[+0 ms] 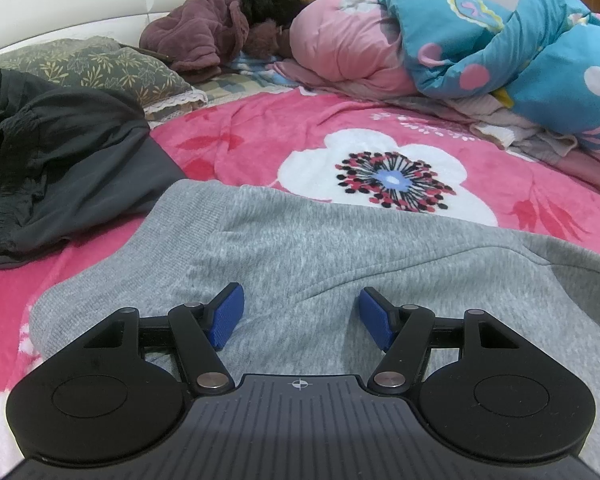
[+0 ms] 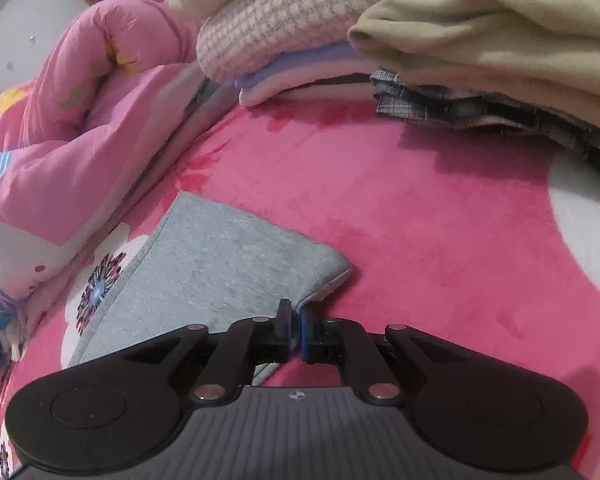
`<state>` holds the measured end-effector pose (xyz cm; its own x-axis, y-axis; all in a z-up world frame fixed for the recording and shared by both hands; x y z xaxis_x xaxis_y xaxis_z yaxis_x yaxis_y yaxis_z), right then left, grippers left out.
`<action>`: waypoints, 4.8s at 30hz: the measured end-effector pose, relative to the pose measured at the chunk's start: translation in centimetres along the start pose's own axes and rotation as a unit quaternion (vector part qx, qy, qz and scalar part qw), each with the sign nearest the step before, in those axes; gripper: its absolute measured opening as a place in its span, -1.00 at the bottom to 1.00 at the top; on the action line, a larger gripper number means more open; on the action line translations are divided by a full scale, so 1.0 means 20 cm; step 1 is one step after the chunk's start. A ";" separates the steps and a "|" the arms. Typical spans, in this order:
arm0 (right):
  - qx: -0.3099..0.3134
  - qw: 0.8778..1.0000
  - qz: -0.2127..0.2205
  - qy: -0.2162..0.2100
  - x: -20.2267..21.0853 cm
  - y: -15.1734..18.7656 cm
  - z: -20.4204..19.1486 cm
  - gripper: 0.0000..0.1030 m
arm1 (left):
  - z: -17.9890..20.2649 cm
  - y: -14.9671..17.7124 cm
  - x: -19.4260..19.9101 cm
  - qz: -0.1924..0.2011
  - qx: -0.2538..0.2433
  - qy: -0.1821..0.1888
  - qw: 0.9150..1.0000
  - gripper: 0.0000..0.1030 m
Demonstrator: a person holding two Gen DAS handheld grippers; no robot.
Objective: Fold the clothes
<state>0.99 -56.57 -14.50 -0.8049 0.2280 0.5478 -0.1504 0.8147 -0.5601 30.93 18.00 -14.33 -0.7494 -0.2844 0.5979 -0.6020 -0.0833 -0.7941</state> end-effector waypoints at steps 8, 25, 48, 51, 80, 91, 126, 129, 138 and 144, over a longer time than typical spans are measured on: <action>0.181 0.983 0.026 0.019 0.05 -0.07 -0.37 -0.60 | 0.00 0.00 0.00 -0.001 -0.003 0.004 1.000 0.26; 0.384 0.918 -0.099 -0.029 -0.94 0.04 -0.94 -0.66 | 0.00 0.01 0.00 0.002 -0.018 0.014 1.000 0.26; 0.528 0.824 -0.167 -0.118 -0.62 0.72 -1.59 -0.62 | -0.01 0.00 0.00 -0.005 -0.007 0.022 1.000 0.25; 0.518 0.802 -0.204 -0.218 -0.27 0.99 -1.74 -0.51 | -0.01 0.00 0.00 -0.005 -0.005 0.023 1.000 0.25; 0.631 0.750 -0.098 -0.170 0.15 1.05 -1.77 -0.95 | -0.03 0.00 0.00 -0.009 0.007 0.034 0.999 0.25; 0.622 0.758 -0.156 -0.115 -0.47 0.89 -1.69 -0.96 | -0.01 0.00 -0.01 -0.007 -0.003 0.024 1.000 0.26; 0.503 0.830 -0.202 -0.135 -0.74 0.79 -1.57 -0.39 | -0.01 0.01 -0.01 -0.001 -0.013 0.024 1.000 0.27; 0.482 0.844 -0.194 -0.132 -0.75 0.77 -1.57 -0.39 | -0.01 0.01 0.00 -0.003 -0.008 0.028 1.000 0.27; 0.345 0.915 -0.100 -0.183 -0.13 0.31 -1.41 -0.37 | -0.10 -0.04 0.13 0.008 0.045 0.051 0.998 0.29; 0.357 0.912 -0.039 -0.196 0.41 0.15 -1.19 -0.35 | -0.03 -0.07 0.41 0.030 0.072 0.085 0.993 0.30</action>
<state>7.69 -39.63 3.10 -0.8984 -0.1377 0.4170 -0.4386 0.2329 -0.8680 25.45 16.26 -8.23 -0.8263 -0.1283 0.5485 -0.5176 -0.2110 -0.8292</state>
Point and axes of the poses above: each gripper's, at about its wrist camera, not at the fingertips, and x roughly against the way its jaws point, z to its right, y to its underside, the point moved 8 cm from there along -x, roughly the way its jaws point, and after that the axes turned 12 degrees about -y, right-handed, at the moved point
